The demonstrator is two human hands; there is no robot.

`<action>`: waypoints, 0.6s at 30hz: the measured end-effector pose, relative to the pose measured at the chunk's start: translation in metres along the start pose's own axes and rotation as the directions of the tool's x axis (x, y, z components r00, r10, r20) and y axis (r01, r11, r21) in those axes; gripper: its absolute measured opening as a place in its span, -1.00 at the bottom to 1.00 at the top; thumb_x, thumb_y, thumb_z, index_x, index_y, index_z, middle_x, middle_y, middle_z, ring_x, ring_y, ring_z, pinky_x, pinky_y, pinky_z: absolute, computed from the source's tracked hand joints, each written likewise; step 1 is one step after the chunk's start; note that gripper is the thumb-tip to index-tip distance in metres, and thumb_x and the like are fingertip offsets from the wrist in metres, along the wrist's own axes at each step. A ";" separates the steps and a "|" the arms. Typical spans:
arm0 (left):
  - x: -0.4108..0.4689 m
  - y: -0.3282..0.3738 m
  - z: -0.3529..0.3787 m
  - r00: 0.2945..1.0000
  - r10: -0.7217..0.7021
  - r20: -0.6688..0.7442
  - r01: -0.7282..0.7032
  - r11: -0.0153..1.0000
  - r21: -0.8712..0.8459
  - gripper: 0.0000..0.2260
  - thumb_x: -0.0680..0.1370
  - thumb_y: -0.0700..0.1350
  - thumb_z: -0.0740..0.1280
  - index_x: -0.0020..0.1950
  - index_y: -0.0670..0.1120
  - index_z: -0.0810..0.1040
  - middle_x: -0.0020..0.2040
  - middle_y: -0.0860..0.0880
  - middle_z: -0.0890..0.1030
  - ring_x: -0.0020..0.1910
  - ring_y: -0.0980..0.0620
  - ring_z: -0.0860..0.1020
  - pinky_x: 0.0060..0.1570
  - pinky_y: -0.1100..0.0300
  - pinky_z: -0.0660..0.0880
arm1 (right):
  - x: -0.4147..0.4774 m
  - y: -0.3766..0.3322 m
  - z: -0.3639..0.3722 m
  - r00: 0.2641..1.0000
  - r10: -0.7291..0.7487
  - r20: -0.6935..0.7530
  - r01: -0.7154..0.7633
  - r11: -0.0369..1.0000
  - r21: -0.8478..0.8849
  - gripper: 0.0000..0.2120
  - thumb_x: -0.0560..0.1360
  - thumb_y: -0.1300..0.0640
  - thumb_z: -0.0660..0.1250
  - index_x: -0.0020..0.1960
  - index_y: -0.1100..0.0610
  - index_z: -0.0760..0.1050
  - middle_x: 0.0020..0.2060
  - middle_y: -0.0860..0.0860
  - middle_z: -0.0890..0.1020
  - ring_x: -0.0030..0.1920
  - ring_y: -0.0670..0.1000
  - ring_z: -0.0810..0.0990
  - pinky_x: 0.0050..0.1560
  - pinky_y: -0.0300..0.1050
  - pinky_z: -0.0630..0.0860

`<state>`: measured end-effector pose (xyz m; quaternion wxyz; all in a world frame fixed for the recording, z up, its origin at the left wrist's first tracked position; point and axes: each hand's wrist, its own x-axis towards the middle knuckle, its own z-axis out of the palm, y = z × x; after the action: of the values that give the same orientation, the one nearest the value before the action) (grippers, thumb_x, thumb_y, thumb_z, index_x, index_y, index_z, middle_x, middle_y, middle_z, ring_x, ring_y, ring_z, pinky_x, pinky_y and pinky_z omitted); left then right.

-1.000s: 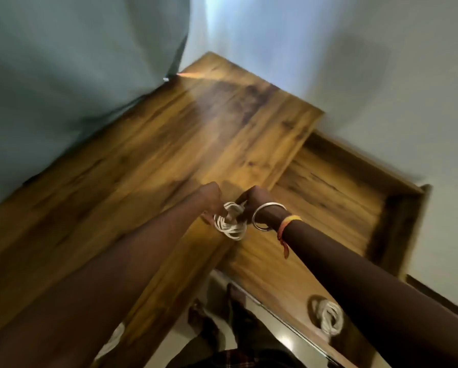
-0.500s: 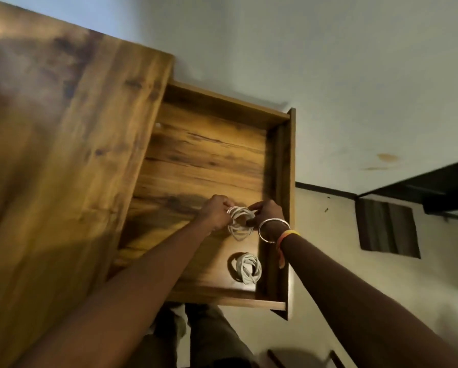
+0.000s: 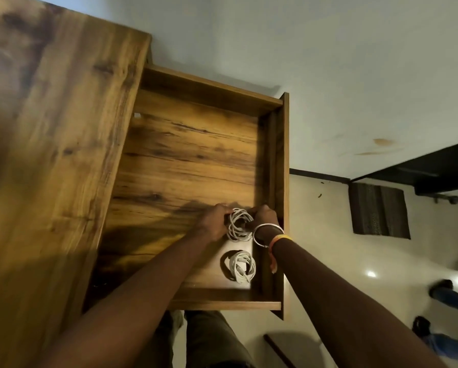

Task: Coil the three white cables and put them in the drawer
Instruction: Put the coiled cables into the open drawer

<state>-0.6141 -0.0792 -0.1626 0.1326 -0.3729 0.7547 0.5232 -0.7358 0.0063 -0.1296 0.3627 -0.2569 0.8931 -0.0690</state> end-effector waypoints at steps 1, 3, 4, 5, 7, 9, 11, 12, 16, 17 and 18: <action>-0.003 0.003 -0.001 1.000 0.010 0.000 -0.010 0.999 0.034 -0.58 0.47 -0.36 0.36 0.33 -0.16 0.53 0.26 -0.11 0.59 0.24 -0.03 0.54 0.18 0.35 0.39 | 0.000 -0.001 0.000 1.000 -0.007 0.003 0.007 1.000 -0.017 -0.70 0.38 0.24 0.54 0.11 0.23 0.66 -0.01 0.19 0.72 0.07 0.13 0.68 0.08 -0.07 0.60; -0.007 0.006 -0.001 0.999 0.033 -0.034 -0.030 0.997 0.075 -0.61 0.49 -0.32 0.35 0.32 -0.13 0.55 0.24 -0.11 0.61 0.22 -0.05 0.56 0.14 0.31 0.43 | -0.001 -0.003 -0.001 1.000 -0.009 0.000 0.009 0.998 -0.063 -0.71 0.43 0.27 0.50 0.14 0.25 0.63 0.04 0.21 0.70 0.12 0.16 0.66 0.10 -0.08 0.57; -0.008 0.006 -0.002 0.999 0.036 -0.041 -0.032 0.994 0.103 -0.62 0.49 -0.31 0.35 0.30 -0.11 0.57 0.22 -0.13 0.62 0.20 -0.07 0.57 0.16 0.23 0.46 | 0.000 -0.003 -0.002 1.000 -0.009 -0.001 0.009 0.997 -0.082 -0.72 0.45 0.27 0.48 0.16 0.25 0.62 0.06 0.22 0.69 0.14 0.18 0.65 0.12 -0.07 0.57; -0.008 0.006 -0.003 0.999 0.033 -0.035 -0.028 0.992 0.122 -0.64 0.49 -0.30 0.35 0.28 -0.09 0.58 0.20 -0.14 0.63 0.17 -0.08 0.59 0.17 0.18 0.49 | 0.001 -0.003 -0.001 1.000 -0.006 0.003 0.006 0.995 -0.100 -0.72 0.46 0.28 0.46 0.17 0.23 0.62 0.07 0.22 0.68 0.14 0.19 0.64 0.13 -0.05 0.58; -0.009 0.003 -0.003 1.000 0.014 -0.018 -0.011 0.992 0.128 -0.67 0.50 -0.28 0.35 0.24 -0.06 0.59 0.16 -0.14 0.65 0.12 -0.09 0.61 0.14 0.14 0.52 | 0.001 -0.006 -0.002 1.000 0.006 0.022 -0.003 0.991 -0.131 -0.71 0.45 0.26 0.47 0.17 0.20 0.61 0.07 0.21 0.68 0.14 0.20 0.65 0.13 -0.03 0.59; -0.010 0.004 -0.006 1.000 0.021 -0.006 -0.020 0.991 0.131 -0.69 0.50 -0.24 0.36 0.23 -0.06 0.58 0.16 -0.15 0.65 0.11 -0.09 0.61 0.14 0.13 0.52 | 0.001 -0.010 -0.005 0.999 0.010 0.050 -0.001 0.986 -0.169 -0.69 0.43 0.24 0.50 0.16 0.19 0.61 0.06 0.20 0.68 0.12 0.20 0.65 0.12 -0.01 0.60; -0.010 0.005 -0.009 0.999 0.032 0.009 -0.033 0.991 0.126 -0.69 0.51 -0.20 0.37 0.25 -0.07 0.56 0.17 -0.15 0.64 0.12 -0.09 0.60 0.14 0.15 0.51 | 0.001 -0.013 -0.009 0.998 0.000 0.070 0.014 0.979 -0.205 -0.69 0.41 0.23 0.51 0.15 0.18 0.63 0.04 0.19 0.69 0.09 0.18 0.67 0.09 -0.01 0.62; -0.009 0.005 -0.010 0.999 0.032 0.015 -0.033 0.992 0.120 -0.70 0.51 -0.18 0.38 0.25 -0.08 0.55 0.18 -0.15 0.63 0.13 -0.09 0.60 0.14 0.16 0.50 | 0.001 -0.015 -0.011 0.997 -0.006 0.076 0.023 0.976 -0.219 -0.69 0.41 0.23 0.51 0.15 0.17 0.63 0.03 0.17 0.69 0.08 0.17 0.67 0.08 -0.02 0.63; -0.006 -0.002 -0.008 0.998 -0.015 0.065 0.006 0.991 0.134 -0.54 0.52 -0.17 0.39 0.41 -0.15 0.41 0.36 -0.18 0.48 0.31 -0.13 0.47 0.23 0.16 0.39 | 0.003 -0.019 -0.018 0.992 -0.014 0.125 0.050 0.955 -0.291 -0.64 0.37 0.25 0.54 0.15 0.18 0.63 0.04 0.16 0.69 0.10 0.16 0.67 0.08 0.00 0.64; -0.003 -0.004 -0.008 0.997 -0.011 0.073 0.002 0.992 0.123 -0.52 0.53 -0.18 0.38 0.43 -0.16 0.38 0.39 -0.17 0.46 0.33 -0.13 0.45 0.19 0.22 0.38 | 0.002 -0.021 -0.020 0.992 -0.009 0.129 0.048 0.952 -0.303 -0.60 0.36 0.26 0.55 0.18 0.19 0.61 0.08 0.16 0.68 0.13 0.16 0.65 0.10 -0.01 0.63; -0.003 -0.003 -0.010 0.996 -0.001 0.088 -0.009 0.993 0.118 -0.54 0.54 -0.21 0.37 0.43 -0.18 0.38 0.40 -0.17 0.44 0.34 -0.13 0.44 0.12 0.26 0.37 | 0.002 -0.022 -0.021 0.992 -0.008 0.129 0.046 0.954 -0.297 -0.54 0.34 0.27 0.57 0.21 0.19 0.59 0.13 0.16 0.65 0.16 0.16 0.64 0.11 -0.04 0.61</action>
<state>-0.6082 -0.0869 -0.1583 0.1866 -0.3394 0.7786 0.4936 -0.7427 -0.0154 -0.1089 0.3745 -0.3248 0.8649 0.0786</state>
